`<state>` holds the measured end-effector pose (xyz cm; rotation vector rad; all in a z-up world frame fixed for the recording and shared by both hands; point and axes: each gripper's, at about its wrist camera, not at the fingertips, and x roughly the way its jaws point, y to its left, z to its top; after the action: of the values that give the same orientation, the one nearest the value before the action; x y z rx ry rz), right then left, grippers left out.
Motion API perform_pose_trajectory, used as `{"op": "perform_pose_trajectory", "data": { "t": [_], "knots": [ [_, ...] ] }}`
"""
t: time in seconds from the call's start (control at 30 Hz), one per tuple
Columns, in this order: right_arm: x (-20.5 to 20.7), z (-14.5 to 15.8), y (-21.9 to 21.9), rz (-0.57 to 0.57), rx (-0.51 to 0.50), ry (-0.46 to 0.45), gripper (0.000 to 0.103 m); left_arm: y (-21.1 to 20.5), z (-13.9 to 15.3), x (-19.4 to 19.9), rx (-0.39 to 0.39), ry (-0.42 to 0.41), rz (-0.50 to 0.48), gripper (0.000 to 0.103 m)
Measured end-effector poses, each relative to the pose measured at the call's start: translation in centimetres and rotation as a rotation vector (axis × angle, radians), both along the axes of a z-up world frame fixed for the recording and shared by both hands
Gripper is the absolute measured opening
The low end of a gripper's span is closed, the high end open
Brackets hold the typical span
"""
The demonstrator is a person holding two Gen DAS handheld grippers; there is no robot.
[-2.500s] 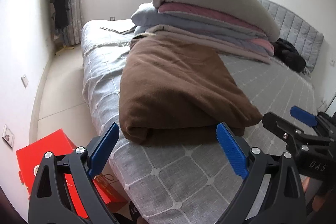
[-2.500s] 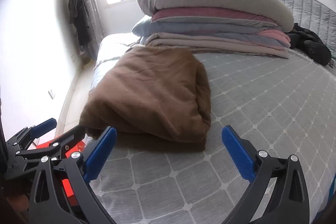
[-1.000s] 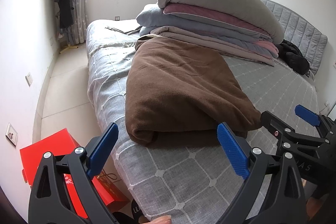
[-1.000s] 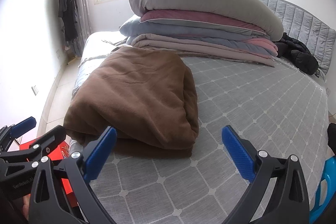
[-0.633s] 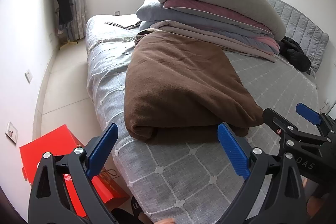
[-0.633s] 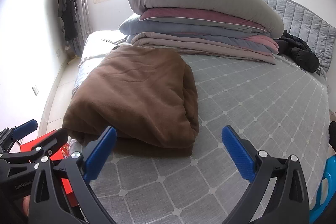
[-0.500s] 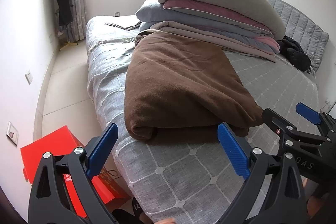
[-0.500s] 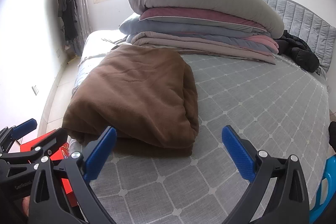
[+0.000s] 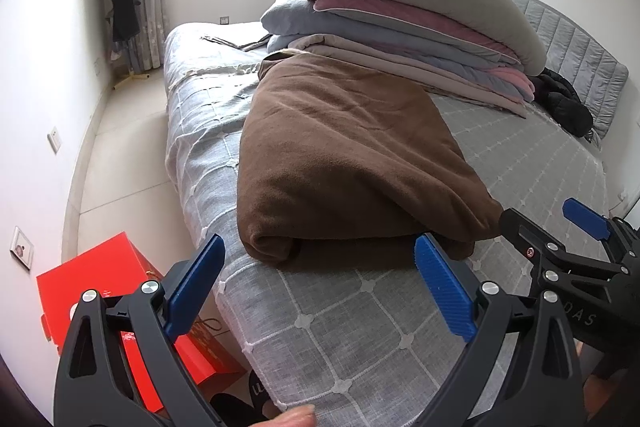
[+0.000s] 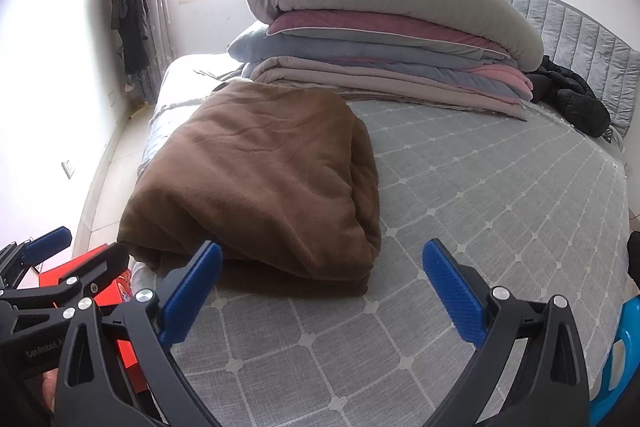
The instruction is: Fold large clothes
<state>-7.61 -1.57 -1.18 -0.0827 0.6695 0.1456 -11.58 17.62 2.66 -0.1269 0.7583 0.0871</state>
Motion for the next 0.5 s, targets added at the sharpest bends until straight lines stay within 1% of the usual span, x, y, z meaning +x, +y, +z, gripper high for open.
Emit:
{"op": "perform_pose_trajectory", "data": {
  "t": [0.5],
  "knots": [
    [0.24, -0.33, -0.12, 0.004, 0.007, 0.011, 0.097, -0.12, 0.04, -0.01, 0.005, 0.004, 0.000, 0.092]
  ]
}}
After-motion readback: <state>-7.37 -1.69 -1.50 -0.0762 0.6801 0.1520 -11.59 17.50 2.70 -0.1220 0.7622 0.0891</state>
